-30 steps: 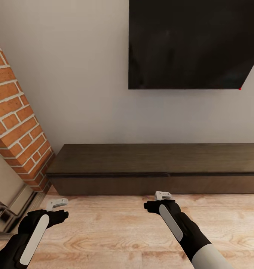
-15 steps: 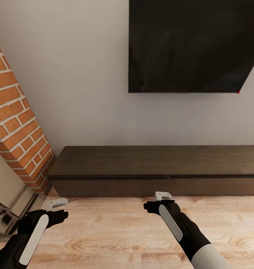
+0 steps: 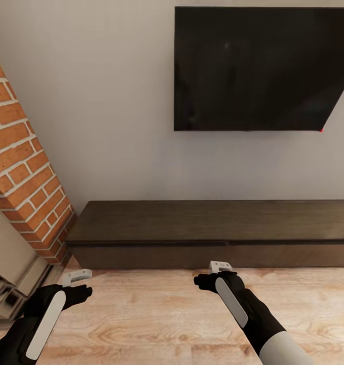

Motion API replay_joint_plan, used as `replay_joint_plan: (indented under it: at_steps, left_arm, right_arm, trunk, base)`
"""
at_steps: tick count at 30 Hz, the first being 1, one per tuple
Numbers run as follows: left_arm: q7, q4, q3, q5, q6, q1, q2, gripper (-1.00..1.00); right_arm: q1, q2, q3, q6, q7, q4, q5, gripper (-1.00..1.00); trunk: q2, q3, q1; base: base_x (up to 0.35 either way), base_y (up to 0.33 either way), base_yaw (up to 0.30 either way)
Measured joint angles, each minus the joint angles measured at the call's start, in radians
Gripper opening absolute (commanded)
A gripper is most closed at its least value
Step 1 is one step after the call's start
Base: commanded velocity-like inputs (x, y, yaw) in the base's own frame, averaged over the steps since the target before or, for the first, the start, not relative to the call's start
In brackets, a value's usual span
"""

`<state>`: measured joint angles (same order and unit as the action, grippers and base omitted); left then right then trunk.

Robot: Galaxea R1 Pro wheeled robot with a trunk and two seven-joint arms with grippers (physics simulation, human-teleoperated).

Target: Place each of the two pumpkins and all three candles from the living room inside a cabinet in the living room (use any cabinet), then make sure every cabinet is closed, and position the cauldron so it is next to a table in the living room.

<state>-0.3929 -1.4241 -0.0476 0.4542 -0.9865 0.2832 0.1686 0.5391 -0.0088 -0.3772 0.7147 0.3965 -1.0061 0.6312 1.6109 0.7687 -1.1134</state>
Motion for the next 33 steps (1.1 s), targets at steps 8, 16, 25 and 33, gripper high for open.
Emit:
replay_joint_plan:
  at_steps: [8,16,25,33]
  left_arm:
    - [0.0,0.0,0.0,0.0,0.0,0.0,0.0,1.0]
    - [0.0,0.0,0.0,0.0,0.0,0.0,0.001,1.0]
    - [0.0,0.001,0.0,0.0,0.0,-0.001,0.001,1.0]
    - [0.0,0.02,0.0,-0.001,0.0,0.0,0.004,1.0]
  right_arm:
    - [0.0,-0.002,0.0,-0.001,-0.001,0.003,0.033,1.0]
    - [0.0,-0.002,0.0,0.002,0.0,0.007,0.035,1.0]
    - [0.0,-0.002,0.0,0.001,-0.002,0.04,0.033,1.0]
    - [0.0,-0.001,-0.003,-0.002,-0.001,0.049,0.031,1.0]
  trunk:
    - [-0.056,-0.023,0.031]
    - [-0.112,-0.041,0.061]
    - [-0.175,-0.069,0.096]
    - [-0.231,-0.094,0.127]
  base:
    - [0.0,0.0,0.0]
    - [0.0,0.0,0.0]
    - [0.0,0.0,0.0]
    - [0.0,0.0,0.0]
